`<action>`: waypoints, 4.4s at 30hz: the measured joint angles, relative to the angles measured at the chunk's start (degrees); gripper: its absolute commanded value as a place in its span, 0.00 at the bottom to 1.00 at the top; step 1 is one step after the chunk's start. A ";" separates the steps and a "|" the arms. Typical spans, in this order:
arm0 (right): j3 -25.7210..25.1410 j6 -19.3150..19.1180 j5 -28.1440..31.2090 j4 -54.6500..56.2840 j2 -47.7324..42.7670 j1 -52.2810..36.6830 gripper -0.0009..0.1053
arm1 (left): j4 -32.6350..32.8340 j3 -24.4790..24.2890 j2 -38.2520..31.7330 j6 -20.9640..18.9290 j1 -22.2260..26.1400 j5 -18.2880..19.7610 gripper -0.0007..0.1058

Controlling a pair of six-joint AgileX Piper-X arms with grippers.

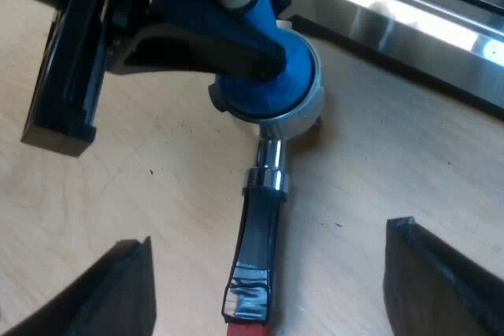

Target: Grind coffee beans and then tamp

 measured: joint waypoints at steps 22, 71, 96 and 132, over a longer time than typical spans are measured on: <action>0.00 0.00 0.00 0.00 0.00 0.00 0.60 | -6.29 5.89 -1.26 0.13 0.00 0.92 0.04; 0.00 0.00 0.00 0.00 0.00 0.00 0.60 | -2.82 0.69 -11.92 0.35 0.00 1.82 0.04; 0.00 -9.90 -6.65 -12.53 3.33 0.00 0.60 | 12.80 0.69 -23.07 0.35 16.87 -1.88 0.04; 0.00 -9.90 -7.14 -17.60 10.79 0.00 0.60 | -10.58 12.93 -1.41 0.35 19.03 2.71 0.04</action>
